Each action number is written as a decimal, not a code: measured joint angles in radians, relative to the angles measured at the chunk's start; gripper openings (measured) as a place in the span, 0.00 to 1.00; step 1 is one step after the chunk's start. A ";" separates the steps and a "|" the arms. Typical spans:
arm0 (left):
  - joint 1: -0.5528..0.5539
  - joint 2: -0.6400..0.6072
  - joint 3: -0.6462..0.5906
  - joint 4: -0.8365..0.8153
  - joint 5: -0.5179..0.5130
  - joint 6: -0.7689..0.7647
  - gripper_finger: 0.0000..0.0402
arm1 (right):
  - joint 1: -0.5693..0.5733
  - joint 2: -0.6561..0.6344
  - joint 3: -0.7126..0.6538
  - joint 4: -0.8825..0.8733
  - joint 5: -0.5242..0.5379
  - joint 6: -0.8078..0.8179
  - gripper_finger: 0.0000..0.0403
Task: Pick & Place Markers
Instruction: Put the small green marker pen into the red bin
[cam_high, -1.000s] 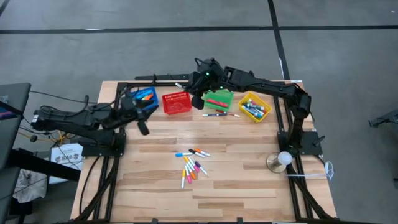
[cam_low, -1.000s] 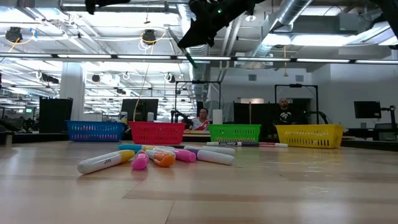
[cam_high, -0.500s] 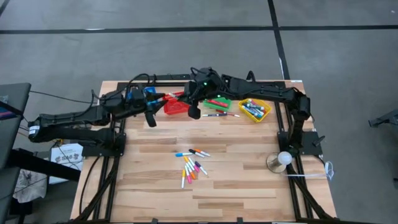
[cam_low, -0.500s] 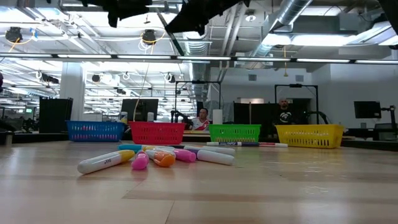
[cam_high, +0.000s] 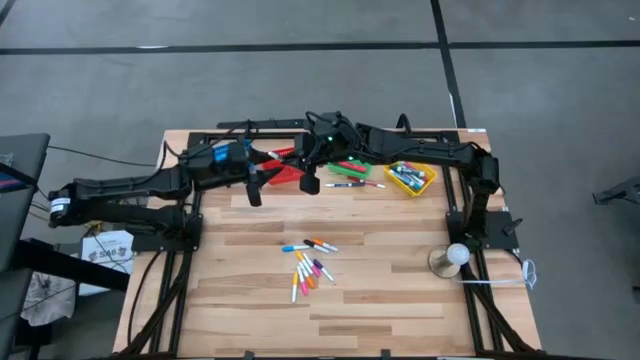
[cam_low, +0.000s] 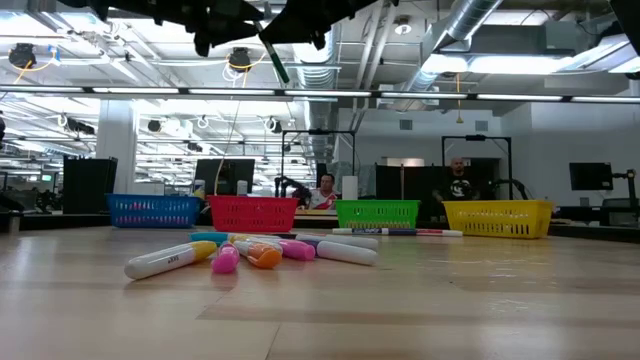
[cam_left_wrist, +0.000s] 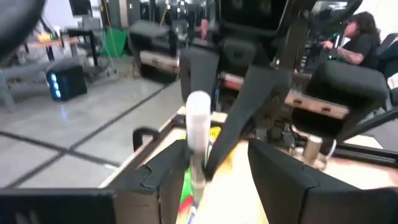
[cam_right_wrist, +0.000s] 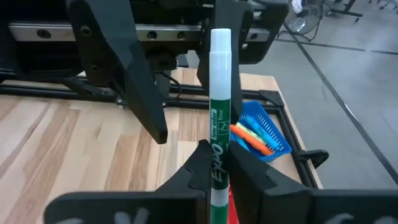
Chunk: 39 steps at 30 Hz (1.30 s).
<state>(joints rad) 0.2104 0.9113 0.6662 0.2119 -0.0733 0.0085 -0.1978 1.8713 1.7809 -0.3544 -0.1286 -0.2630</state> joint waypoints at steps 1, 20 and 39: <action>0.000 0.007 0.000 0.019 0.000 0.011 0.43 | 0.000 0.000 0.000 0.000 0.000 0.000 0.08; 0.000 0.109 0.000 0.178 -0.002 0.014 0.33 | 0.000 0.000 0.000 -0.010 -0.004 -0.008 0.06; -0.001 0.069 0.000 0.172 0.003 0.062 0.07 | 0.027 0.000 0.000 0.035 0.004 -0.059 0.14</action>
<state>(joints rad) 0.2096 0.9806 0.6662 0.3838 -0.0703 0.0708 -0.1709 1.8713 1.7809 -0.3191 -0.1249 -0.3224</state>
